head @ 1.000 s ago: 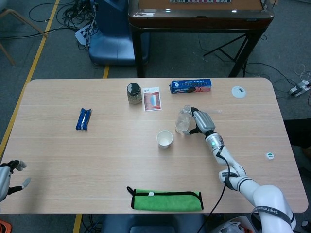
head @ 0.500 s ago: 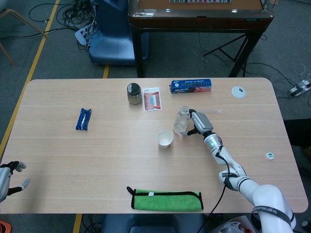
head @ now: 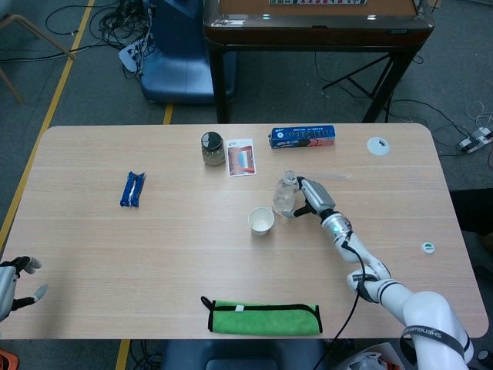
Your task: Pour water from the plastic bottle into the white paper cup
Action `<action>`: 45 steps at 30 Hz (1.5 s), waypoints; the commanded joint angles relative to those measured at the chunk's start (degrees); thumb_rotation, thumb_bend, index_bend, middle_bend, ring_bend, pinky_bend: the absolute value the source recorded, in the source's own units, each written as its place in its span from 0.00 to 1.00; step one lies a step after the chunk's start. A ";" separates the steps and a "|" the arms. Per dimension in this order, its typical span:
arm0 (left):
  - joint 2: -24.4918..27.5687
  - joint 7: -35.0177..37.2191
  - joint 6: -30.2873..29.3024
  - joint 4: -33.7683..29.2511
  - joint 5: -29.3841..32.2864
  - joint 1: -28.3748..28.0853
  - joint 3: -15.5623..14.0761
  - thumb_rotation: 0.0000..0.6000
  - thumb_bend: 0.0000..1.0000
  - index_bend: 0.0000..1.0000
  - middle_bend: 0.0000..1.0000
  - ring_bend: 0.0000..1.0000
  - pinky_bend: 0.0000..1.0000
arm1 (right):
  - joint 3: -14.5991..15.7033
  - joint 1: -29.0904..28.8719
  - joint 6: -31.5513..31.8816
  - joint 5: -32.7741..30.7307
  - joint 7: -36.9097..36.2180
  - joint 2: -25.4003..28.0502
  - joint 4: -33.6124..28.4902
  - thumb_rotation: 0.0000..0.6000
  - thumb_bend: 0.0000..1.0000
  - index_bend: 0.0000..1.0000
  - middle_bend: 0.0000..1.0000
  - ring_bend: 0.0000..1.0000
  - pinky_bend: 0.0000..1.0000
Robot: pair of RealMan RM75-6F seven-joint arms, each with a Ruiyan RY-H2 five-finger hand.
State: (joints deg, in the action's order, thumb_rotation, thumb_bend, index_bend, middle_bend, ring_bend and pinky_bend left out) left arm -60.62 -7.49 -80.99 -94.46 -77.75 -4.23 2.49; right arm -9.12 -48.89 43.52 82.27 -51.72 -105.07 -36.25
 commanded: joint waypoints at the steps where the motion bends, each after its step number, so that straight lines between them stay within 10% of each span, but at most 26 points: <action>1: 0.02 -0.06 0.04 -0.05 0.05 0.00 0.00 1.00 0.18 0.45 0.49 0.48 0.68 | 0.24 -0.19 -0.38 0.24 -1.37 0.34 -0.45 1.00 0.06 0.27 0.30 0.20 0.31; 26: 0.17 -1.03 0.14 -0.57 0.48 0.06 -0.04 1.00 0.18 0.45 0.49 0.48 0.68 | -0.36 0.90 1.86 -1.05 2.89 1.24 -1.81 1.00 0.34 0.50 0.49 0.37 0.39; 45: 0.05 -1.98 -0.06 -0.89 0.39 0.02 -0.04 1.00 0.18 0.45 0.49 0.48 0.68 | -3.18 3.33 5.10 -9.02 41.15 8.72 -16.51 1.00 0.34 0.57 0.56 0.44 0.45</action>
State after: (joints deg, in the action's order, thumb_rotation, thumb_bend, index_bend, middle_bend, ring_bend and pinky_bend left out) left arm -60.56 -9.47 -81.06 -95.34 -77.36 -4.21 2.45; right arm -11.68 -46.11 47.96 75.42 -16.40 -97.71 -50.02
